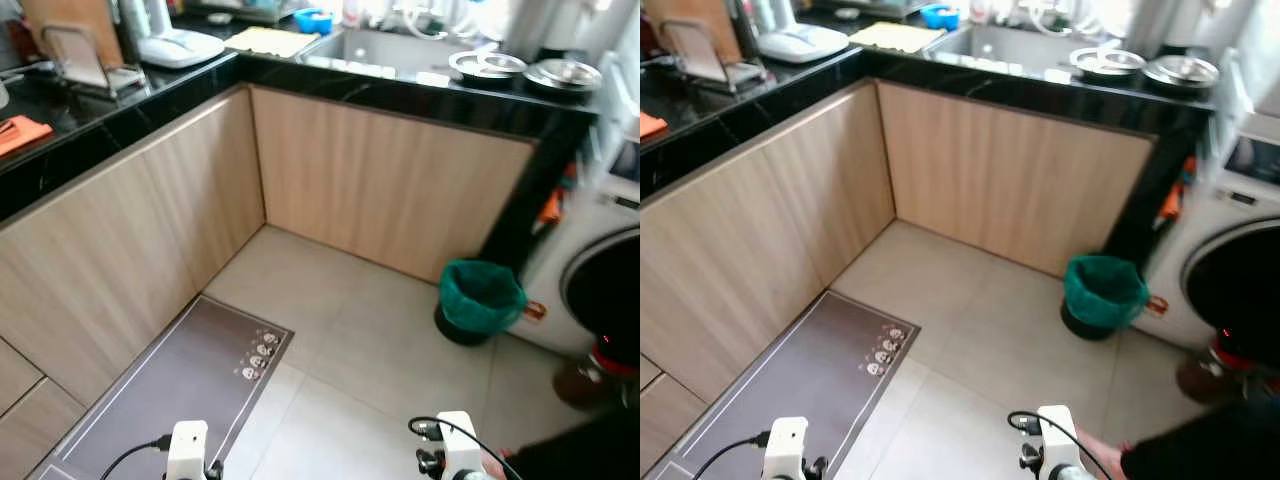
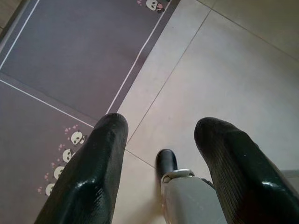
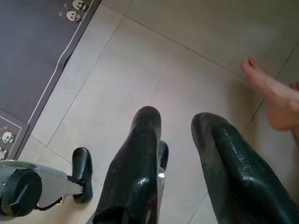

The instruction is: Kitchen organization

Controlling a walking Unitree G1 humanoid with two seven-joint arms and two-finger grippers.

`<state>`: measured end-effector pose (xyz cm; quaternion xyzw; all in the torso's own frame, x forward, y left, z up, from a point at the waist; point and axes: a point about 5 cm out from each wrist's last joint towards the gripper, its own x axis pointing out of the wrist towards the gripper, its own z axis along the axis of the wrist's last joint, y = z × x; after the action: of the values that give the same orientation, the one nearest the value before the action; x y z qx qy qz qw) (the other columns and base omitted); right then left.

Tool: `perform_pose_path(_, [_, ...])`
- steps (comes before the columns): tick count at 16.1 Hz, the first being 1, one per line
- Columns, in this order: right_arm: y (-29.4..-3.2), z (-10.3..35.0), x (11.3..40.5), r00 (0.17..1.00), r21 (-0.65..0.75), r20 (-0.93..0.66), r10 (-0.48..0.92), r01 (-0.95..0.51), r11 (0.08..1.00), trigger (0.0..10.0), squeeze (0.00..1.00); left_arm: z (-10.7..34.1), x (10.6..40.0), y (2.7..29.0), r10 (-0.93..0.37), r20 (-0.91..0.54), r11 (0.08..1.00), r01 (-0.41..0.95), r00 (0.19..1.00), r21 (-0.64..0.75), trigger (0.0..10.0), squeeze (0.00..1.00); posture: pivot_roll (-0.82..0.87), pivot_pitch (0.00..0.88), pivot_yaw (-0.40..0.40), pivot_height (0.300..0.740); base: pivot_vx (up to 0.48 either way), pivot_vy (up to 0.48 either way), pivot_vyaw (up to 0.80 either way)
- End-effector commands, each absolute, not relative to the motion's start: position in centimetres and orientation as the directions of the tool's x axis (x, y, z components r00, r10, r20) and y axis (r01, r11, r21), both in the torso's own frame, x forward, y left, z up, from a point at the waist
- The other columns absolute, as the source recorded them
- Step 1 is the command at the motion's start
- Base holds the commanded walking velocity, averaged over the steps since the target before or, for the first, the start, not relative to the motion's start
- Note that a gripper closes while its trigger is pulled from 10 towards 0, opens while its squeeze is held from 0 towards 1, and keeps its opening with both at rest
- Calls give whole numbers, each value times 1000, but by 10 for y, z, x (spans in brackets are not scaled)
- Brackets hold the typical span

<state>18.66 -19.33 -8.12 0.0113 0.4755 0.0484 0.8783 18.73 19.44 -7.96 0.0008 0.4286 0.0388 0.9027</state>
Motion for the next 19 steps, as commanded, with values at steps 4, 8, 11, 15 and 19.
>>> perform_pose_path(4, [-189,-80,190,546,60,-830,111,-111,992,10000,0,-77,191,199,80,-774,997,-55,628,58,10000,0,-43,0,1,740,291,0,-220])
perform_pose_path(8, [-188,-80,190,549,65,-830,99,-81,995,10000,0,-78,190,202,77,-777,997,-51,624,57,10000,0,-33,0,12,740,294,0,0])
perform_pose_path(11, [-187,-81,190,541,53,-835,100,-102,993,10000,0,-78,188,204,83,-782,997,-56,618,62,10000,0,-29,0,12,740,294,0,0])
perform_pose_path(15, [-187,-80,191,553,62,-827,101,-89,994,10000,0,-79,187,204,83,-784,996,-67,615,52,10000,0,-36,0,12,740,293,0,0])
perform_pose_path(19, [-187,-79,193,546,47,-831,106,-121,992,10000,0,-79,185,205,82,-786,996,-72,612,48,10000,0,-45,0,0,740,294,0,0])
